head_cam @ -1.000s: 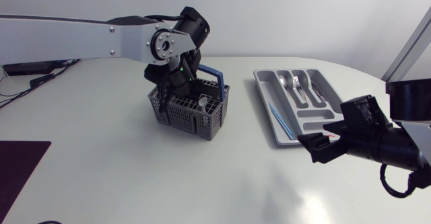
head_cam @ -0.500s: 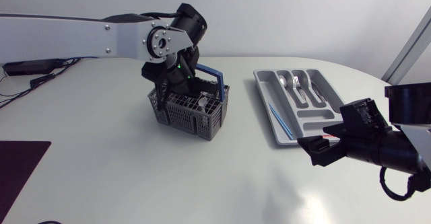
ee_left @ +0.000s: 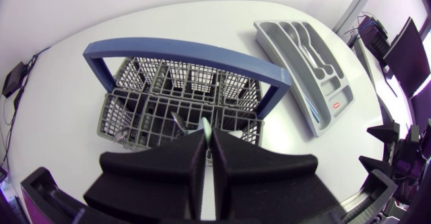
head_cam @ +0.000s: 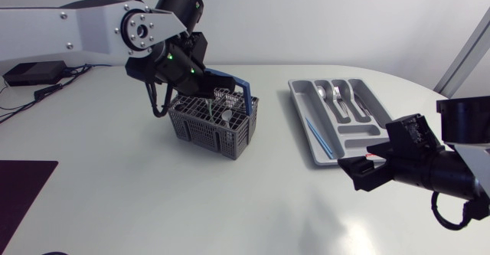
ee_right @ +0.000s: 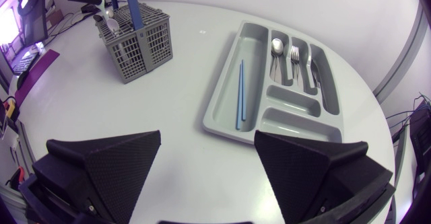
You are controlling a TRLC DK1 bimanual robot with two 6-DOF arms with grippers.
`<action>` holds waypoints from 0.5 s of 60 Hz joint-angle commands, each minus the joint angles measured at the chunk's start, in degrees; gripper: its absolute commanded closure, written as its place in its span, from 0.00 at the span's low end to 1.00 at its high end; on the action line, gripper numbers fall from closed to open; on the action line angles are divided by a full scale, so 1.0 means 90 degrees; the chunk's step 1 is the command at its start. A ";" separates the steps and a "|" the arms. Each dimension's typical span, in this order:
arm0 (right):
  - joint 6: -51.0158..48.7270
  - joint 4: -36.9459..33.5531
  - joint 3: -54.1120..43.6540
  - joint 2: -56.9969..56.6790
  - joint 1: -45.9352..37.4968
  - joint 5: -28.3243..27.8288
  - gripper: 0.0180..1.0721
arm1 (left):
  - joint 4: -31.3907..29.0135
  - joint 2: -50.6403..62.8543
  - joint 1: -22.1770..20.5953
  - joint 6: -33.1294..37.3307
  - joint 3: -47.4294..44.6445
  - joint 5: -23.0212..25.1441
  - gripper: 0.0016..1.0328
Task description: Unload the cutlery basket into the drawer organizer.
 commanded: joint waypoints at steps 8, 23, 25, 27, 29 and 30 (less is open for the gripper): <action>-0.0066 0.0012 -0.0134 -0.0118 -0.0002 -0.0022 0.05 | 0.0008 -0.0410 0.0052 -0.0111 -0.0377 0.0104 0.97; -0.0144 0.0012 -0.0124 -0.0245 0.0067 -0.0022 0.05 | 0.0086 -0.0996 0.0033 -0.0052 -0.0690 0.0339 0.97; -0.0164 0.0012 -0.0114 -0.0294 0.0096 -0.0032 0.05 | 0.0125 -0.1074 0.0033 -0.0052 -0.0719 0.0388 0.97; -0.0164 0.0012 -0.0104 -0.0324 0.0135 -0.0022 0.05 | 0.0184 -0.1192 0.0013 -0.0052 -0.0768 0.0388 0.97; -0.0173 0.0012 -0.0104 -0.0382 0.0164 -0.0022 0.05 | 0.0203 -0.1270 0.0013 -0.0052 -0.0788 0.0388 0.97; -0.0173 0.0012 -0.0104 -0.0402 0.0184 -0.0022 0.05 | 0.0203 -0.1309 0.0013 -0.0052 -0.0797 0.0388 0.97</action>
